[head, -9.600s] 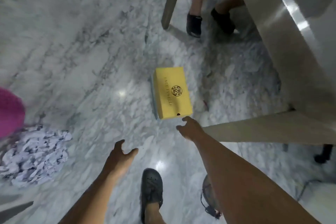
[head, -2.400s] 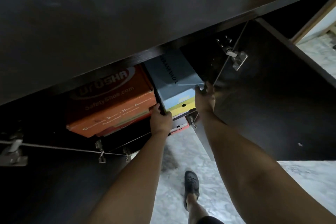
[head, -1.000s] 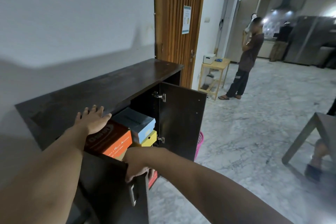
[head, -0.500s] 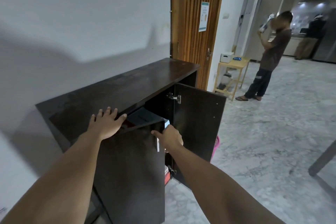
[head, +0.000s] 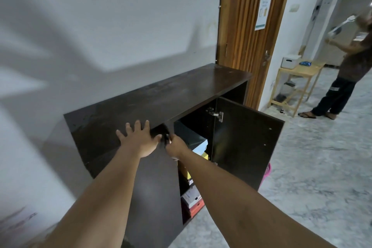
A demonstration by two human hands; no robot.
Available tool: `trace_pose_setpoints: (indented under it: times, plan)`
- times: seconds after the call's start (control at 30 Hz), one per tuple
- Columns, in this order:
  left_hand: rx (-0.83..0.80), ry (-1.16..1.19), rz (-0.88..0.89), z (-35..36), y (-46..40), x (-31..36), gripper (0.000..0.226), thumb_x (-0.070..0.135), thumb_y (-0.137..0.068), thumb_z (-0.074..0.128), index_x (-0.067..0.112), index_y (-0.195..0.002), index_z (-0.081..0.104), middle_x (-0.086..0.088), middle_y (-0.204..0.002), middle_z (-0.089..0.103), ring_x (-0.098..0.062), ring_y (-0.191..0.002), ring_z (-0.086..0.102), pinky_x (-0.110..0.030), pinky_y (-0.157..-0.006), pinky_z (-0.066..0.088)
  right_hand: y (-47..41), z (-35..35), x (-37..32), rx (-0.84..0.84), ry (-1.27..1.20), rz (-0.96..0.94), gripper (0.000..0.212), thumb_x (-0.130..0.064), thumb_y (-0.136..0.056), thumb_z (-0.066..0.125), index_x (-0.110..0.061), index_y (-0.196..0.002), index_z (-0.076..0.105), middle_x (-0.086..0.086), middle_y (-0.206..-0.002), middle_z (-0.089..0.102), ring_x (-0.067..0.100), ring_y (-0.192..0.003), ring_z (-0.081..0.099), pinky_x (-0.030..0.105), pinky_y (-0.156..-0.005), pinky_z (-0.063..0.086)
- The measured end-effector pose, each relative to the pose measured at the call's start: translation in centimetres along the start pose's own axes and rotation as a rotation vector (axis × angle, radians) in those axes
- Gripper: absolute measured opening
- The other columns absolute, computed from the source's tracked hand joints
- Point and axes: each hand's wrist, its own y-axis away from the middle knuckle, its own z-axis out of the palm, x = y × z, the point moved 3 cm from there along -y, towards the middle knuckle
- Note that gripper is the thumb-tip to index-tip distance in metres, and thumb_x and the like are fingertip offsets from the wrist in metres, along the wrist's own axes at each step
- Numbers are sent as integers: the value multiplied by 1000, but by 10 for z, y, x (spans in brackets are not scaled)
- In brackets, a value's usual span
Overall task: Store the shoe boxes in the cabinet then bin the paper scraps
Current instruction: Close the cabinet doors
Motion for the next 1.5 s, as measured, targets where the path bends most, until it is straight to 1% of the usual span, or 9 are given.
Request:
trace_pose_setpoints:
  times: [0.1, 0.23, 0.33, 0.53, 0.6, 0.7, 0.97, 1.27, 1.5]
  plan:
    - [49, -50, 68, -2, -14, 15, 78, 63, -98, 34, 27, -161, 4, -7, -169, 5, -39, -155, 2, -68, -120, 9, -9, -24, 2, -96, 3, -11, 34, -22, -91, 53, -5, -119, 63, 14, -93, 64, 24, -72, 58, 35, -66, 50]
    - [61, -101, 135, 0, -32, 30, 74, 56, -101, 36, 28, -161, 1, -2, -170, 1, -35, -156, 5, -65, -120, 13, -12, -113, 18, 185, 174, -90, 45, -24, -88, 56, -15, -131, 65, 10, -130, 68, 33, -120, 63, 39, -102, 52]
    - [57, -118, 196, -2, -46, 39, 74, 54, -102, 38, 30, -161, 0, -1, -170, 0, -34, -156, 4, -64, -121, 14, -7, -199, 36, 459, 353, -85, 42, -29, -96, 49, -24, -136, 59, 8, -137, 59, 34, -129, 53, 51, -106, 45]
    - [-14, -194, 346, -15, -74, 47, 81, 61, -99, 39, 33, -160, -7, -1, -170, -5, -32, -156, 2, -59, -123, 15, 7, -315, 119, 539, 575, 361, 50, -46, -102, 41, -13, -137, 53, 16, -141, 54, 40, -135, 47, 68, -114, 26]
    - [-15, -201, 374, -16, -83, 49, 81, 64, -98, 37, 36, -159, -9, 0, -170, -6, -32, -156, 2, -60, -123, 14, 15, -324, 145, 475, 570, 408, 60, -55, -100, 39, -10, -137, 55, 16, -137, 59, 40, -129, 53, 61, -113, 36]
    - [-6, -190, 415, -13, -92, 52, 80, 65, -98, 34, 39, -158, -11, 0, -170, -8, -34, -156, -1, -63, -122, 11, 31, -322, 153, 502, 520, 343, 51, -48, -103, 41, -9, -129, 62, 15, -123, 67, 35, -114, 62, 44, -96, 52]
    - [31, -114, 473, -8, -98, 47, 77, 65, -98, 34, 38, -159, -6, 0, -170, -5, -35, -156, -2, -66, -121, 6, 64, -241, 128, 410, -120, 323, 37, -36, -105, 49, -7, -112, 71, 13, -122, 63, 31, -105, 60, 42, -82, 54]
    - [6, -94, 510, -4, -107, 45, 79, 59, -99, 38, 34, -160, -5, -4, -170, -7, -41, -154, -6, -70, -119, 3, 17, -93, 79, 315, -280, 145, 35, -34, -105, 54, -5, -97, 73, 9, -77, 67, 24, -73, 65, 42, -76, 58]
    - [9, -84, 514, -2, -107, 45, 79, 58, -99, 37, 31, -160, -6, -6, -170, -9, -42, -154, -8, -72, -117, -1, -13, -63, 54, 376, -169, 142, 49, -40, -109, 40, -10, -84, 70, 20, -90, 72, 29, -79, 67, 48, -85, 57]
